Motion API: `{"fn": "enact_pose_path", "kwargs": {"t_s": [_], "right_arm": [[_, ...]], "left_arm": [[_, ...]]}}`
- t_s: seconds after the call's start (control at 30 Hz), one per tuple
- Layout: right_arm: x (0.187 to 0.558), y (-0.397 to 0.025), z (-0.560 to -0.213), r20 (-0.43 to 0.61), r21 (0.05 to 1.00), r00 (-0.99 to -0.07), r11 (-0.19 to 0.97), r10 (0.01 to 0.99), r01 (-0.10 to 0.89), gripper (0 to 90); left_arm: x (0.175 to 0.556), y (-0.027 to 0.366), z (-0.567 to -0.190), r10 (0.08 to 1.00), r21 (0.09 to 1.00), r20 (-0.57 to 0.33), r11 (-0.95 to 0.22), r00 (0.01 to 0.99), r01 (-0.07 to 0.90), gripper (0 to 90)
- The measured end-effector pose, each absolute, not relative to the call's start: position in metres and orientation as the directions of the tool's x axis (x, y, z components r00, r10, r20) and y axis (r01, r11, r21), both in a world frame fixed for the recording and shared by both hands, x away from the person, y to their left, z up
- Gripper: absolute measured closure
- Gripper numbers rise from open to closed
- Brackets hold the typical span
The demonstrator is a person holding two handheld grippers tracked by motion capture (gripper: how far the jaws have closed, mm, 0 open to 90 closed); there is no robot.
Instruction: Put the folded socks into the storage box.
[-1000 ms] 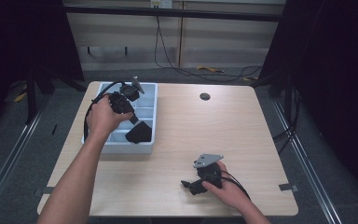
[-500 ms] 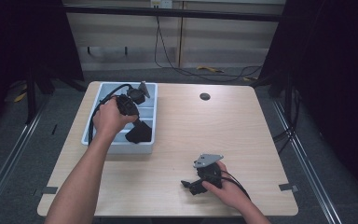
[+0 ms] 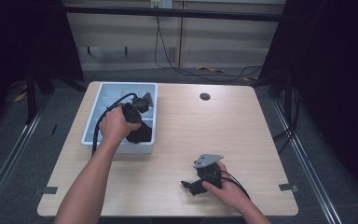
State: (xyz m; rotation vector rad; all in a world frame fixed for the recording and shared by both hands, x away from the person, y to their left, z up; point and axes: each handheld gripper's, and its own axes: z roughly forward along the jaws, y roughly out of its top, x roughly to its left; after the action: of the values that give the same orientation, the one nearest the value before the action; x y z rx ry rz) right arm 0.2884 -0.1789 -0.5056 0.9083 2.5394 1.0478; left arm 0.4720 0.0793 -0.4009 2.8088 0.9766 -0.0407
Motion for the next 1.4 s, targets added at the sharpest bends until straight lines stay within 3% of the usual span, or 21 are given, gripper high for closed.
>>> {"fn": "enact_pose_path", "kwargs": {"t_s": [0.37,0.7,0.9,1.2,1.4], "right_arm": [[0.288,-0.179,-0.506,0.010,0.703,-0.777,0.548,0.630,0.454,9.7],[0.288,-0.178,-0.506,0.011,0.703,-0.778,0.548,0.629,0.453,9.6],[0.288,-0.178,-0.506,0.009,0.704,-0.778,0.549,0.629,0.451,9.6],[0.288,-0.179,-0.505,0.011,0.701,-0.779,0.551,0.627,0.453,9.6],[0.288,-0.179,-0.505,0.013,0.700,-0.778,0.550,0.628,0.455,9.6]], "left_arm": [[0.464,0.067,-0.435,0.586,0.075,-0.141,-0.798,0.798,0.598,90.0],[0.463,0.067,-0.437,0.599,0.092,-0.156,-0.783,0.786,0.615,90.0],[0.463,0.073,-0.421,0.600,0.112,-0.161,-0.778,0.783,0.619,90.0],[0.469,0.086,-0.359,0.613,0.189,-0.115,-0.759,0.782,0.623,90.0],[0.470,0.087,-0.348,0.607,0.206,-0.108,-0.761,0.787,0.615,90.0]]}}
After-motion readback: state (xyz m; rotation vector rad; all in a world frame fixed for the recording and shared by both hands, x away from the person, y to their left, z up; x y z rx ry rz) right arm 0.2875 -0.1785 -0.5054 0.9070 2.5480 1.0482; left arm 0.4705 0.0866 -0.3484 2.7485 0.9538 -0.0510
